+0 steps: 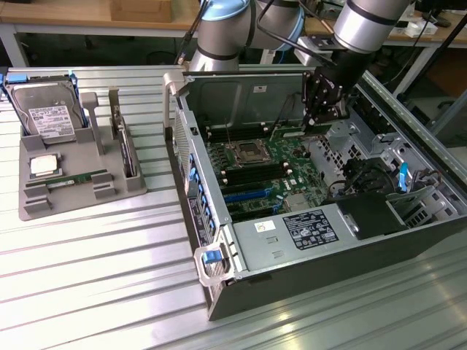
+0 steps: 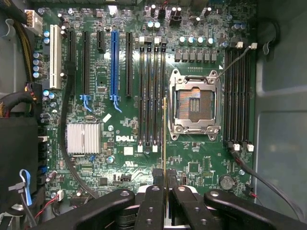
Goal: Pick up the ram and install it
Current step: 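Insert the ram into the slot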
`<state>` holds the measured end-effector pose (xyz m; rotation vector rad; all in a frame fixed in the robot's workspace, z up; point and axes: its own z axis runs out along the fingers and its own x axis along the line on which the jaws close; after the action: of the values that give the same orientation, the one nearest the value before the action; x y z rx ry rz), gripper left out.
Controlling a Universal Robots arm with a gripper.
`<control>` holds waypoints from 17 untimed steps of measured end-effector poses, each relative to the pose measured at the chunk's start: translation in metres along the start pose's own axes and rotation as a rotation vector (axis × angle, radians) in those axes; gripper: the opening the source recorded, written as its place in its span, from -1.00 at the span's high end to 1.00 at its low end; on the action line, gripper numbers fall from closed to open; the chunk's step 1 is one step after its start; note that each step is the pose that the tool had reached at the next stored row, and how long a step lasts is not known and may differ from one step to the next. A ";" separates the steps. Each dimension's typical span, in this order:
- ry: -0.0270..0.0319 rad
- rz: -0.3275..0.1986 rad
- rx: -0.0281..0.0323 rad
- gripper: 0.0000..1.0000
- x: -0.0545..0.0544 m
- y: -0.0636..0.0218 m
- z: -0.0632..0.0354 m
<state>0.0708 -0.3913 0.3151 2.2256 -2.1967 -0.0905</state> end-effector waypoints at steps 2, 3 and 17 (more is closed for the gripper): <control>0.0000 0.000 0.0001 0.74 0.000 0.0000 0.0006; 0.0000 0.000 0.0000 0.74 0.000 0.0001 0.0010; 0.0001 0.000 0.0000 0.74 0.000 0.0067 0.0081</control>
<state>0.0637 -0.3914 0.3073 2.2256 -2.1966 -0.0903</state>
